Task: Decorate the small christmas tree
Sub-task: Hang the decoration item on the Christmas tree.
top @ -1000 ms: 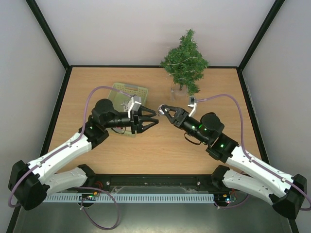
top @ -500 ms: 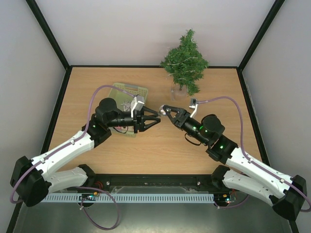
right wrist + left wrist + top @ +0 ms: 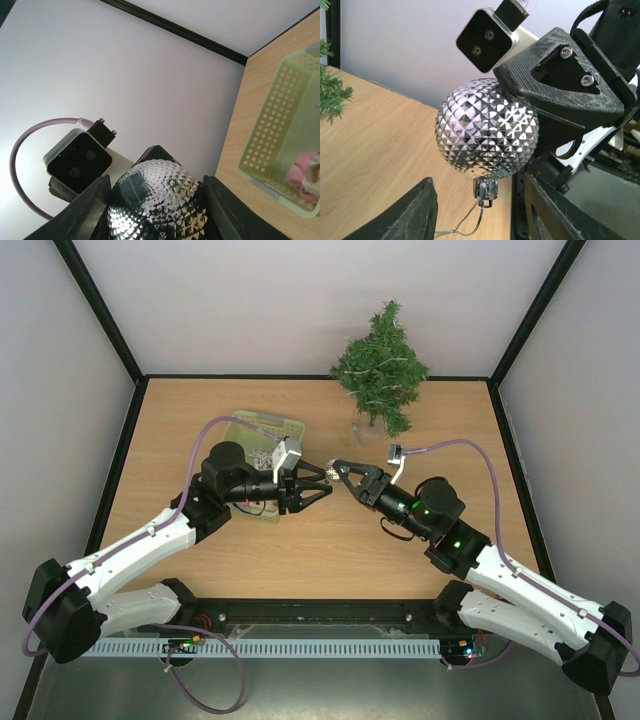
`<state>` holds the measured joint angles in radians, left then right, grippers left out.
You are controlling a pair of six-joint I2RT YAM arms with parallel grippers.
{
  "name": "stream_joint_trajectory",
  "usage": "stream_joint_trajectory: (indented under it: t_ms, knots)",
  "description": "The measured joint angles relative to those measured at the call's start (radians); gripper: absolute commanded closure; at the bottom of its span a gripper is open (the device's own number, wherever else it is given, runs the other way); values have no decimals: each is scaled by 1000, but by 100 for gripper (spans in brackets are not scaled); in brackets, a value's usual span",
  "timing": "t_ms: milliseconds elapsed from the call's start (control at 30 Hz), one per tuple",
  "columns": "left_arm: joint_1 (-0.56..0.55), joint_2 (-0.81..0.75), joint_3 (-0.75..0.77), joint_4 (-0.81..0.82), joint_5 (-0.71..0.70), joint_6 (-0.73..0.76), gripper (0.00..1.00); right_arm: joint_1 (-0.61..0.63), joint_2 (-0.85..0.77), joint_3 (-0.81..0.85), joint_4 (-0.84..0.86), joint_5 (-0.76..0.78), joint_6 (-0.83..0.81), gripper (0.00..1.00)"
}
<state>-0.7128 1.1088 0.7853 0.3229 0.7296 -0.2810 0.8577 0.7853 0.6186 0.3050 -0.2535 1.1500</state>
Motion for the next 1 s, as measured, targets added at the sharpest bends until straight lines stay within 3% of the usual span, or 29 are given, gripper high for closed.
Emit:
stream_joint_trajectory:
  t_ms: [133,300,400,600,800,900,1000]
  knots:
    - [0,0,0,8,8,-6,65,0,0,-6,14,-14,9,65]
    - [0,0,-1,17,23,-8,87,-1,0,-15,30,-17,21,65]
    - [0,0,-6,21,29,-12,94,-1,-4,-22,45,-18,25,64]
    - [-1,-4,-14,16,37,2,98,0,-32,-33,19,-13,10,59]
    - [-9,-11,-21,9,56,16,98,9,-67,-43,-15,-14,-34,41]
    - [-9,-13,-21,-26,61,37,98,7,-98,-35,-108,28,-103,33]
    - [-9,-14,-17,-90,70,78,98,6,-148,-14,-240,82,-204,36]
